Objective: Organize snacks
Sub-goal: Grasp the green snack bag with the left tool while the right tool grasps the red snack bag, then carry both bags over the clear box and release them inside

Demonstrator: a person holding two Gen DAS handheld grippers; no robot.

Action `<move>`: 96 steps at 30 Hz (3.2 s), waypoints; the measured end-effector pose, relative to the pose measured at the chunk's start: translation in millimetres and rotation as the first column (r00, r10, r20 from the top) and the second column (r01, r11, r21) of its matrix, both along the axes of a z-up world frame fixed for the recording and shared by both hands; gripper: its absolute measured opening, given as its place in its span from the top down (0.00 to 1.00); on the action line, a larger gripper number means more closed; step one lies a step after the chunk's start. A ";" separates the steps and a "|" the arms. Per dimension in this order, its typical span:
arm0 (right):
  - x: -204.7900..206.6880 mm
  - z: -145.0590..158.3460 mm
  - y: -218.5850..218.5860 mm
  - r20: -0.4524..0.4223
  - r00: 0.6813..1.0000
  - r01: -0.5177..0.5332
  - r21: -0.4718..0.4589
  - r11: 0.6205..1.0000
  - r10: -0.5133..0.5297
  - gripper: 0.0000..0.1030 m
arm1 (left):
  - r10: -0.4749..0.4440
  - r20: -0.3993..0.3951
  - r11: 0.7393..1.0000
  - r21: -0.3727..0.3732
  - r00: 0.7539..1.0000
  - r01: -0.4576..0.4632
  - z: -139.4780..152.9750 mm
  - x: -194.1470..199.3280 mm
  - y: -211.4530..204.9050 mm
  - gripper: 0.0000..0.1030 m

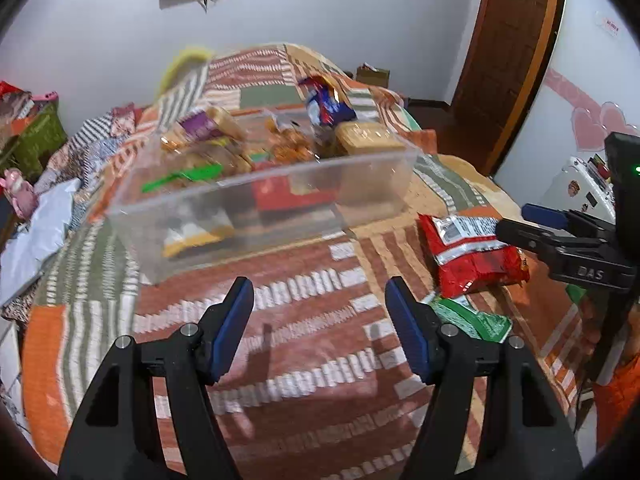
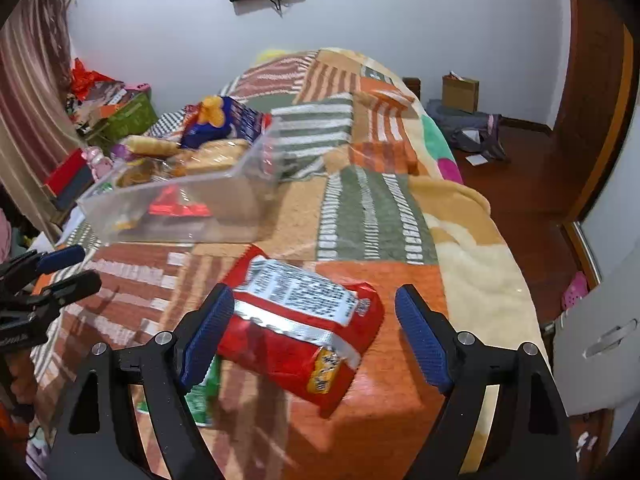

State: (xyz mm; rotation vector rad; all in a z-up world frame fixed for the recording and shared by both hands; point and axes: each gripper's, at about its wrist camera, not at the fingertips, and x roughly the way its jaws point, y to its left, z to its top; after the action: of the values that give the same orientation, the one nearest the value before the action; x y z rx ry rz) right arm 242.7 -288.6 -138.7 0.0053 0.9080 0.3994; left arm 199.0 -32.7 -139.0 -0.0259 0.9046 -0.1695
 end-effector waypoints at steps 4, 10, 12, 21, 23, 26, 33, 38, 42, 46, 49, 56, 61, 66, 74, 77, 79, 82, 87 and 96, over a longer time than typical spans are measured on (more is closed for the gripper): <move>0.2 -11.8 0.7 -0.033 0.999 -0.028 0.016 0.999 0.029 0.22 | -0.032 -0.016 0.999 -0.002 0.999 0.032 -5.6 0.2 -18.0 0.34; -15.0 -16.4 4.0 -0.025 0.998 -0.063 -0.001 0.998 0.063 0.54 | -0.082 -0.035 0.997 -0.009 0.996 0.082 -9.1 0.6 -44.9 0.34; -19.7 -15.4 -0.2 -0.035 0.997 -0.065 0.011 0.998 0.065 0.63 | -0.100 -0.040 0.995 -0.011 0.994 0.099 -10.4 0.1 -55.0 0.34; -35.3 -10.4 -13.7 -0.036 0.996 -0.081 -0.007 0.997 0.080 0.57 | -0.163 -0.070 0.986 0.028 0.984 0.165 -27.6 2.1 -99.6 0.30; -32.3 -6.3 -14.5 -0.026 0.996 -0.086 -0.008 0.996 0.086 0.27 | -0.155 -0.069 0.987 0.027 0.986 0.157 -29.2 3.3 -97.4 0.29; -22.2 -1.1 -11.5 -0.012 0.994 -0.108 0.003 0.994 0.108 0.12 | -0.148 -0.069 0.989 0.021 0.987 0.149 -29.5 4.2 -90.6 0.29; 23.5 -9.5 7.9 -0.098 0.982 -0.158 0.040 0.987 0.161 0.12 | -0.144 -0.109 0.989 -0.047 0.984 0.140 -33.1 7.9 -69.3 0.33; 32.2 -19.1 29.8 -0.122 0.967 -0.229 -0.031 0.973 0.224 0.12 | -0.145 -0.142 0.986 -0.097 0.979 0.132 -31.6 10.5 -73.3 0.36; 19.9 -21.5 29.9 -0.128 0.957 -0.267 -0.050 0.962 0.259 0.12 | -0.160 -0.142 0.985 -0.085 0.977 0.149 -30.8 11.8 -88.8 0.36; 6.0 -20.1 25.7 -0.118 0.955 -0.279 -0.064 0.958 0.270 0.13 | -0.152 -0.155 0.988 -0.039 0.976 0.147 -38.2 17.1 -100.5 0.36; -2.6 -19.0 23.1 -0.120 0.954 -0.280 -0.046 0.959 0.273 0.13 | -0.153 -0.149 0.988 -0.030 0.977 0.150 -37.8 13.7 -97.7 0.40; -17.4 -18.8 32.9 -0.098 0.952 -0.296 -0.051 0.954 0.290 0.13 | -0.127 -0.158 0.992 0.003 0.979 0.129 -42.8 0.4 -66.0 0.62; -18.0 -23.8 47.3 -0.073 0.960 -0.280 -0.137 0.950 0.272 0.13 | -0.099 -0.160 0.995 -0.020 0.982 0.097 -42.3 1.6 -47.0 0.62; -13.3 -30.9 59.6 -0.060 0.965 -0.262 -0.214 0.941 0.255 0.16 | -0.102 -0.163 0.995 -0.030 0.981 0.098 -45.3 7.4 -47.7 0.61; -15.4 -29.3 51.0 -0.029 0.977 -0.211 -0.197 0.957 0.209 0.39 | -0.094 -0.151 0.994 -0.065 0.984 0.085 -44.6 8.1 -44.9 0.64; -22.9 -26.5 50.8 -0.013 0.977 -0.209 -0.186 0.960 0.211 0.39 | -0.073 -0.137 0.995 -0.078 0.988 0.063 -39.7 5.3 -37.4 0.66; -28.0 -23.0 50.6 0.000 0.977 -0.209 -0.173 0.963 0.212 0.40 | -0.064 -0.124 0.995 -0.079 0.990 0.055 -36.0 2.7 -33.8 0.66; -32.4 -17.8 51.2 0.018 0.978 -0.204 -0.154 0.967 0.209 0.40 | -0.050 -0.094 0.997 -0.069 0.994 0.043 -27.0 -3.2 -29.7 0.67; -36.1 -3.7 52.3 0.045 0.978 -0.196 -0.118 0.974 0.202 0.40 | -0.019 -0.028 0.997 -0.075 0.999 0.017 -4.3 -12.3 -15.7 0.67; -28.8 30.4 65.9 0.130 0.974 -0.182 -0.050 0.982 0.187 0.40 | 0.060 0.088 0.996 -0.067 0.994 -0.054 36.0 -16.3 23.1 0.67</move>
State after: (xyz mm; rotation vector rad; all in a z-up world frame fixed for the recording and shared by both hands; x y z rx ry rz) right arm 213.9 -222.8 -108.3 -0.1400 0.7849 0.5492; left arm 182.8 -9.7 -103.0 -0.1032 0.8079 -0.1458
